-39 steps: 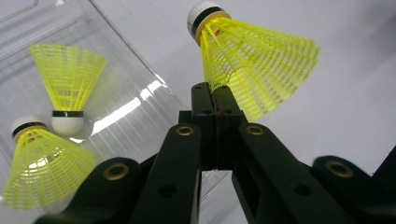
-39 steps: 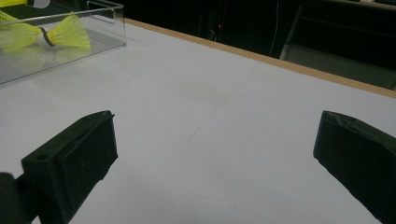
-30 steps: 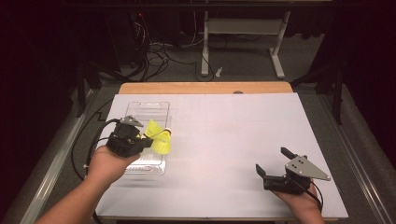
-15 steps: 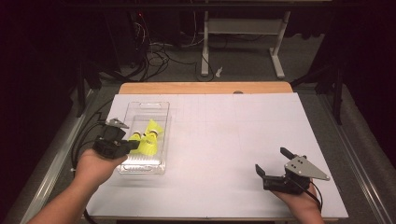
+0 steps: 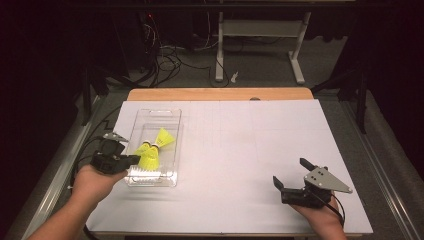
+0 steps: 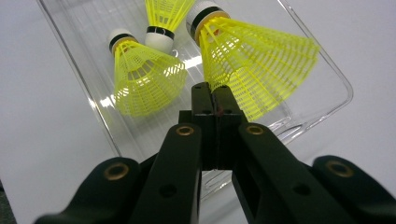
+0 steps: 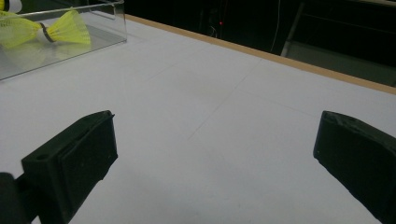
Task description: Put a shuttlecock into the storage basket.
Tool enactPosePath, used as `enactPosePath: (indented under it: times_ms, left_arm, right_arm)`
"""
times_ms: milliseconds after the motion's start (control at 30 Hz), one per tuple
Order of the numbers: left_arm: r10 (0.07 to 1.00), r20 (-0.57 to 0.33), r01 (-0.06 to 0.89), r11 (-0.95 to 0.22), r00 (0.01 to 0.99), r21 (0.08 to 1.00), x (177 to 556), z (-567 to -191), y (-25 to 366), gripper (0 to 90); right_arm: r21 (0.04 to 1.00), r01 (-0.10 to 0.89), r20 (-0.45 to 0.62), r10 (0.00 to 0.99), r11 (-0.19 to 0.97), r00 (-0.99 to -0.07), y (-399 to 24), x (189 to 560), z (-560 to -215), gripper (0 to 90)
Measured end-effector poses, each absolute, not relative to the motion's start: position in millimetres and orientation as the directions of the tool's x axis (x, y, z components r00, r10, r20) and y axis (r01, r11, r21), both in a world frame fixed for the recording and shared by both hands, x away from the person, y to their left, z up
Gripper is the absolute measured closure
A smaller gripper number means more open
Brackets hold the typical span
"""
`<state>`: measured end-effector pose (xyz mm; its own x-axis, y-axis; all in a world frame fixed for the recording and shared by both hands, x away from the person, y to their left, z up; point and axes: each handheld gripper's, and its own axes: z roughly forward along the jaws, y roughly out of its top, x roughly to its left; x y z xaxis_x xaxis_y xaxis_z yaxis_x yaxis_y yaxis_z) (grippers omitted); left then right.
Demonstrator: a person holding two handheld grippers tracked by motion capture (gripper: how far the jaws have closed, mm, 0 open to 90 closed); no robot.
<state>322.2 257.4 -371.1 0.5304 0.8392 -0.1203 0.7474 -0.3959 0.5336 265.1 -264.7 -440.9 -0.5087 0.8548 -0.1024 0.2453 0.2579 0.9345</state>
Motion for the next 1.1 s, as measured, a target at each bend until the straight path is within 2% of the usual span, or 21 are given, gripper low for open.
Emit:
enactPosePath:
  times_ms: [1100]
  left_arm:
    - [0.838, -0.120, 0.761, -0.413, 0.533, 0.501, 319, -393, 243, 90.0]
  right_arm:
    - [0.934, 0.247, -0.104, 0.856, 0.259, -0.507, -264, 265, -441, 0.0]
